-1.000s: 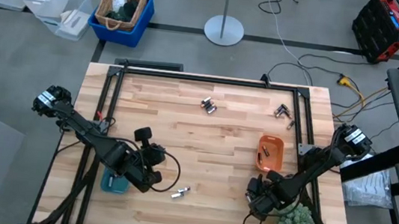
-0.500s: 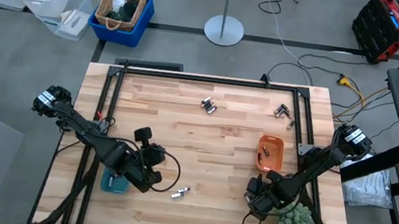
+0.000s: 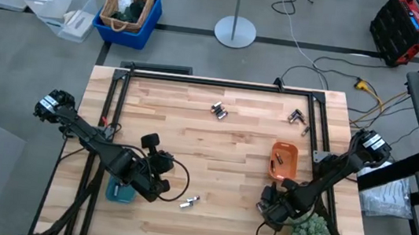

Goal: Sort batteries
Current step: Put the black battery into the orange bin

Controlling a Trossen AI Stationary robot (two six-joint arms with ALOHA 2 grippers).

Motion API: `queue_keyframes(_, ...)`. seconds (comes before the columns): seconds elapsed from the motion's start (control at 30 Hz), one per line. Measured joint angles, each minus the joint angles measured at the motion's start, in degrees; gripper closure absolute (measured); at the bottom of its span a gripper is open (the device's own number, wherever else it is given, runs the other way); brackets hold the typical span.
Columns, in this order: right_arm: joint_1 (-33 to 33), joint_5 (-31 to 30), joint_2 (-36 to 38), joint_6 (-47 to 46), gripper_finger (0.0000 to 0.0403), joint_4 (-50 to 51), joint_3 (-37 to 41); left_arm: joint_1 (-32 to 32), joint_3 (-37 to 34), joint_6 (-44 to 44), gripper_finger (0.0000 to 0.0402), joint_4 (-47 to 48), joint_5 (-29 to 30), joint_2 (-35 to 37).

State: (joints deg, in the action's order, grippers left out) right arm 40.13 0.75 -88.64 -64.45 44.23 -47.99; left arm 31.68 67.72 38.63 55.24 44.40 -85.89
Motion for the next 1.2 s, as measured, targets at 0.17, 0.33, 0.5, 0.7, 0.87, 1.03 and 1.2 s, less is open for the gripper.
queue_keyframes(0.17, -0.04, -0.29, 0.71, 0.01, 0.0357, 1.05, -0.04, -0.01, 0.00, 0.00, 0.0402, -0.09, 0.02, 0.00)
queue_keyframes(0.33, -0.01, -0.31, 2.24, 0.01, 0.0355, 1.89, -0.09, 0.00, 0.00, 0.00, 0.0402, -0.16, 0.02, 0.00)
queue_keyframes(0.5, -0.04, -0.36, 5.01, 0.01, 0.0357, 2.75, -0.11, 0.00, 0.00, 0.00, 0.0402, -0.20, 0.02, 0.00)
queue_keyframes(0.7, -0.42, -1.05, 9.91, -2.05, 0.0355, 3.72, -0.15, -0.01, 0.00, -0.02, 0.0402, -0.26, 0.02, 0.00)
queue_keyframes(0.87, -1.31, -2.96, 13.91, -3.28, 0.0355, 3.75, -0.17, 0.00, 0.00, -0.21, 0.0402, -0.34, 0.02, 0.00)
queue_keyframes(1.03, -5.63, -3.82, 18.24, -4.56, 0.0355, 6.76, -0.20, -0.02, 0.00, -0.39, 0.0402, -0.38, 0.02, 0.00)
queue_keyframes(1.2, -12.35, -3.62, 22.55, -2.04, 0.0354, 11.80, -0.24, 0.00, 0.00, -0.95, 0.0402, -0.38, 0.04, 0.00)
